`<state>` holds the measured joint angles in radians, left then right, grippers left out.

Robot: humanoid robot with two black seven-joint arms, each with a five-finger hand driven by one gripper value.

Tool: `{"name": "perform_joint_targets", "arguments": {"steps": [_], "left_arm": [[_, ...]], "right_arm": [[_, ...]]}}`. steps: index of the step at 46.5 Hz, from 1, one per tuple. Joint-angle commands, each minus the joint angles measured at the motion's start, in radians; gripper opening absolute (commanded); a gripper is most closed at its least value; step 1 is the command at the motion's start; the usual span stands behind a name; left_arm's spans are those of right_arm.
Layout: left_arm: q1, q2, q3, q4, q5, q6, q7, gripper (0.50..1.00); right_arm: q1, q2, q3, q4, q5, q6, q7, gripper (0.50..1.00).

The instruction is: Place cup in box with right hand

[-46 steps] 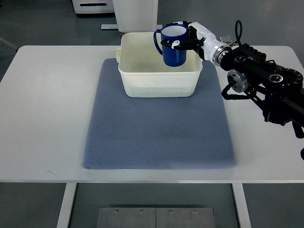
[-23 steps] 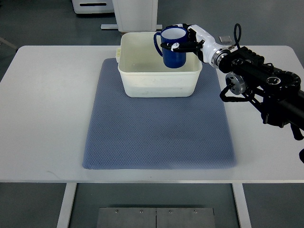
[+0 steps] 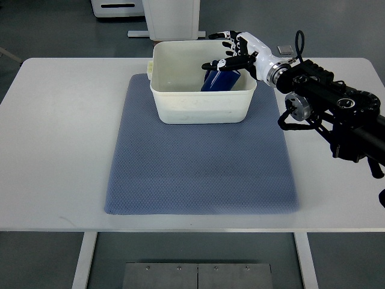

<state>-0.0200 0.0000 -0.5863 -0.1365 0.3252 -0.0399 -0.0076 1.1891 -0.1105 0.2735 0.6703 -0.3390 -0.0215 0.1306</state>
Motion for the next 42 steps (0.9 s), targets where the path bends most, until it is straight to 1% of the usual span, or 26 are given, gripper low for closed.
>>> {"name": "perform_joint_targets", "arguments": {"steps": [1,5,16,17,22,27,31,34,42], "left_arm": [[0.0,0.0,0.0,0.0,0.0,0.0,0.0,1.0],[0.0,0.0,0.0,0.0,0.0,0.0,0.0,1.0],[0.0,0.0,0.0,0.0,0.0,0.0,0.0,1.0],[0.0,0.0,0.0,0.0,0.0,0.0,0.0,1.0],[0.0,0.0,0.0,0.0,0.0,0.0,0.0,1.0],[0.0,0.0,0.0,0.0,0.0,0.0,0.0,1.0],[0.0,0.0,0.0,0.0,0.0,0.0,0.0,1.0],[0.0,0.0,0.0,0.0,0.0,0.0,0.0,1.0],[0.0,0.0,0.0,0.0,0.0,0.0,0.0,1.0]], "right_arm": [[0.007,-0.003,0.003,0.003,0.002,0.002,0.0,0.995],[0.007,-0.023,0.032,0.012,0.002,0.005,0.0,0.998],[-0.016,-0.123,0.153,0.046,0.023,0.041,-0.002,1.0],[-0.035,-0.15,0.182,0.048,0.049,0.066,-0.003,1.0],[-0.08,-0.192,0.237,0.048,0.095,0.138,-0.008,1.0],[-0.147,-0.215,0.312,0.046,0.101,0.212,-0.011,1.0],[-0.206,-0.219,0.365,0.046,0.101,0.253,-0.011,1.0],[-0.244,-0.221,0.392,0.046,0.101,0.265,-0.009,1.0],[-0.299,-0.213,0.4,0.035,0.101,0.255,-0.002,1.0]]}}
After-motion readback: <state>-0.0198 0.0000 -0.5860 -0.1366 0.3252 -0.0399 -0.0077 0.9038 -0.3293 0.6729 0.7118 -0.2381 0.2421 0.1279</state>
